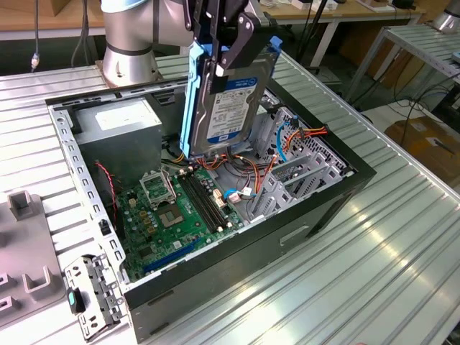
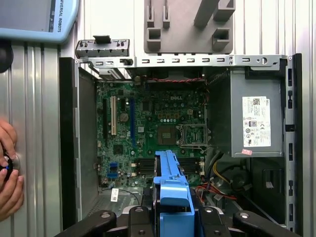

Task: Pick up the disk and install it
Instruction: 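Insert the disk into the insertion slot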

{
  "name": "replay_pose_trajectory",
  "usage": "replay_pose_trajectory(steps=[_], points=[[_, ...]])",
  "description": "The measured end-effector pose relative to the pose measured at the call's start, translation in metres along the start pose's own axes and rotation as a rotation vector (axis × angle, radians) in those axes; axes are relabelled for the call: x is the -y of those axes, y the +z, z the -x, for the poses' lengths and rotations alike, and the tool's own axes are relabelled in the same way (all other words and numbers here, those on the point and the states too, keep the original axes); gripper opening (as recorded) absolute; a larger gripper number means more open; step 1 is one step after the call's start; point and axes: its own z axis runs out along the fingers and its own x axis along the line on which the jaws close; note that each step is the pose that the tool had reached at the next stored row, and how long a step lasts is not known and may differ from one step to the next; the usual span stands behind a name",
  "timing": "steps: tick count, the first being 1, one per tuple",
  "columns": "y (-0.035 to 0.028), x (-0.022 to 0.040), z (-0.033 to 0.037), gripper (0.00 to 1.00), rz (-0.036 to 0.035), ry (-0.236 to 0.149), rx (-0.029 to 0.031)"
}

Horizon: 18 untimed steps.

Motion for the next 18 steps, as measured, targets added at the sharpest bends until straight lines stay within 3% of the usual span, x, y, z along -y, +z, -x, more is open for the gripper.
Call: replay_pose_trajectory(steps=[4,7,18], points=[[0.0003,0.0003,-0.0102,0.37,0.0,0.0,0.0001],[0.0005,0.0032,-0.0125,0.37,0.0,0.0,0.0001],[0.0001,0.0381,-0.0127,0.37,0.0,0.0,-0.0001]])
